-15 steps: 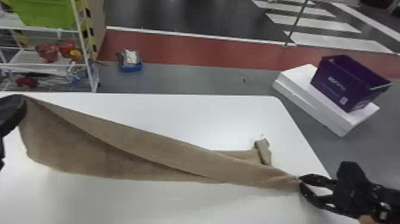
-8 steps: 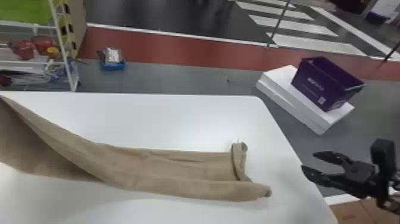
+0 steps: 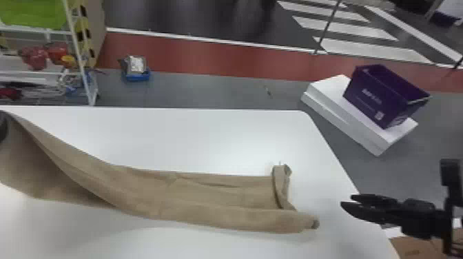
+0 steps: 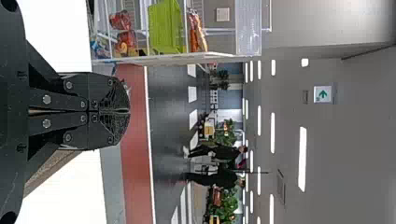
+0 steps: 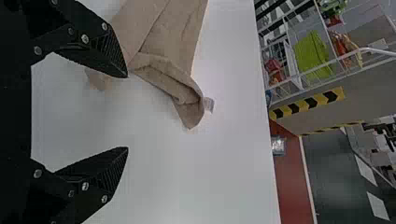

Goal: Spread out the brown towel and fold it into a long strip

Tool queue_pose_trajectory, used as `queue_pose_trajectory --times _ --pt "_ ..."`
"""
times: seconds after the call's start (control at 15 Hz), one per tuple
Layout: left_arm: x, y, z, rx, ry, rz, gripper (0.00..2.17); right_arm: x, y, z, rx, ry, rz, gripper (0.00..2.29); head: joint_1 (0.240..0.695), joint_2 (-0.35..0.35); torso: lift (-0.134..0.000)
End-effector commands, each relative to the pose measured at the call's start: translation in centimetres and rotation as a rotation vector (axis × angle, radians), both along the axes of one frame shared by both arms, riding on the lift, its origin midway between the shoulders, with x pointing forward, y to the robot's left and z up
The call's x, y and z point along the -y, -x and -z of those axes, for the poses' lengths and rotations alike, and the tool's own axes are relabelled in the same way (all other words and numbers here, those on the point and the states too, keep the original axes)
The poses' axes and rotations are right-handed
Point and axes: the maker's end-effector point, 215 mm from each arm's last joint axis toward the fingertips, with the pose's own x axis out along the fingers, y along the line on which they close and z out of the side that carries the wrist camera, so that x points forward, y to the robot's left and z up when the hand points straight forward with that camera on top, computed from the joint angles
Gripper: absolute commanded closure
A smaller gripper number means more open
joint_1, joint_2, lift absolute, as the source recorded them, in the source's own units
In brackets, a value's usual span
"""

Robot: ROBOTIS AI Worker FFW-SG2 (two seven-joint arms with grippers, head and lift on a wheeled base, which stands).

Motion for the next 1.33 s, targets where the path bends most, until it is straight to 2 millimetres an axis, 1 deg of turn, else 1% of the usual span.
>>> queue_pose_trajectory --times 0.0,0.07,0.13,0.27,0.33,0.47,0.6,0.67,0.8,0.93,1.0,1.13,1.27 --pt "0.2 0.0 0.3 -0.008 -0.004 0.002 1.9 -3.6 2.0 -0.8 -0.026 -0.008 -0.016 0.4 0.695 -0.227 -0.123" --pt "0.1 0.0 0.3 -0.008 -0.006 0.0 1.9 -4.5 2.8 -0.7 -0.024 0.0 -0.021 0.4 0.695 -0.209 -0.123" --pt "0.0 0.0 0.3 -0.009 -0.006 -0.002 1.9 -4.8 3.3 -0.4 -0.019 0.022 -0.017 0.4 0.695 -0.194 -0.123" --pt "-0.3 0.0 0.8 -0.018 -0.006 -0.004 1.9 -4.4 3.8 1.1 -0.019 0.076 -0.002 0.41 0.695 -0.175 -0.123" --pt "-0.1 0.0 1.2 -0.024 -0.004 0.002 1.9 -4.2 3.7 1.8 0.001 0.127 -0.009 0.41 0.695 -0.171 -0.123" --pt "0.0 0.1 1.4 -0.027 -0.001 0.006 1.9 -3.0 3.0 2.9 0.065 0.221 0.004 0.41 0.695 -0.175 -0.123" --pt "0.0 0.2 1.6 -0.029 -0.002 0.007 1.9 -2.2 2.1 3.6 0.129 0.255 0.003 0.41 0.695 -0.186 -0.123" --pt "0.1 0.2 1.7 -0.03 -0.001 0.01 1.9 -2.4 1.5 3.9 0.172 0.269 -0.013 0.41 0.695 -0.193 -0.123" --pt "0.0 0.2 1.8 -0.03 -0.001 0.008 1.9 -3.2 1.3 5.1 0.164 0.251 -0.028 0.41 0.695 -0.2 -0.123" --pt "0.1 0.1 1.8 -0.029 -0.001 0.009 1.9 -4.1 0.9 5.6 0.155 0.242 -0.047 0.41 0.695 -0.188 -0.123" --pt "0.0 0.1 1.8 -0.027 -0.001 0.009 1.9 -4.3 0.7 5.9 0.142 0.233 -0.048 0.5 0.695 -0.182 -0.123" --pt "-0.1 0.1 1.8 -0.026 -0.002 0.008 1.9 -5.3 0.5 6.7 0.121 0.207 -0.063 0.53 0.695 -0.167 -0.123" --pt "-0.3 0.1 1.8 -0.026 -0.004 0.005 1.9 -5.9 0.4 7.1 0.108 0.204 -0.074 0.77 0.695 -0.157 -0.123"
